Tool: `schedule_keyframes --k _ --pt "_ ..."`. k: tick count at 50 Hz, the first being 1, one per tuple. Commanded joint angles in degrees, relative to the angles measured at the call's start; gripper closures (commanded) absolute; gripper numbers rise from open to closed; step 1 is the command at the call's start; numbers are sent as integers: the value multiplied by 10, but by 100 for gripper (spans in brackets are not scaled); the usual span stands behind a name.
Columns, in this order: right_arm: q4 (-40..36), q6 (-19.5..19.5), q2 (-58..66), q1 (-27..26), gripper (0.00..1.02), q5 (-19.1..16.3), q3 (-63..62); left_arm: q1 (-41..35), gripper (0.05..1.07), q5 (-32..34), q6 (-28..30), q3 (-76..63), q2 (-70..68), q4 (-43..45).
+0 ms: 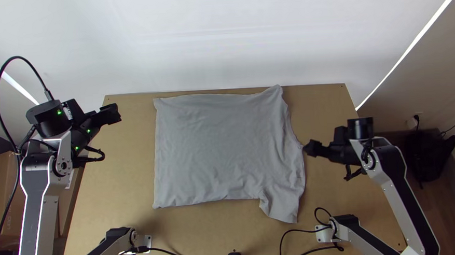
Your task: Fold the t-shirt
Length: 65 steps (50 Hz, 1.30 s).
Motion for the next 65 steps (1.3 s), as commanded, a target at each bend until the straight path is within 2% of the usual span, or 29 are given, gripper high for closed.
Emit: schedule_keyframes --k 1,9,20,25,39,41,46,47,63,64,65 --pt "-18 11 6 3 7 -36 -46 -1 10 3 -9 -12 -6 -3" --pt "-19 -4 28 4 7 -39 -95 -1 10 2 -8 -13 -5 -3" --pt "-19 -41 83 -20 7 -39 -128 0 10 3 -9 -16 4 6" --pt "-14 -59 100 -31 16 -39 -139 -1 10 2 -11 -15 9 8" --pt "30 -81 141 -46 16 -39 -168 -1 10 2 -15 -12 18 20" --pt "36 -82 146 -47 21 -38 -169 0 10 2 -15 -10 20 20" --pt "66 -81 148 -51 49 -38 -173 -1 10 2 -15 -10 21 22" --pt "69 -81 148 -51 51 -38 -173 0 10 2 -15 -10 22 22" --pt "98 -81 182 -46 52 -38 -179 0 10 1 -15 6 28 22" --pt "100 -81 182 -46 53 -38 -179 0 10 1 -14 7 28 22" --pt "102 -81 182 -46 61 -38 -180 0 10 1 -14 6 28 22"
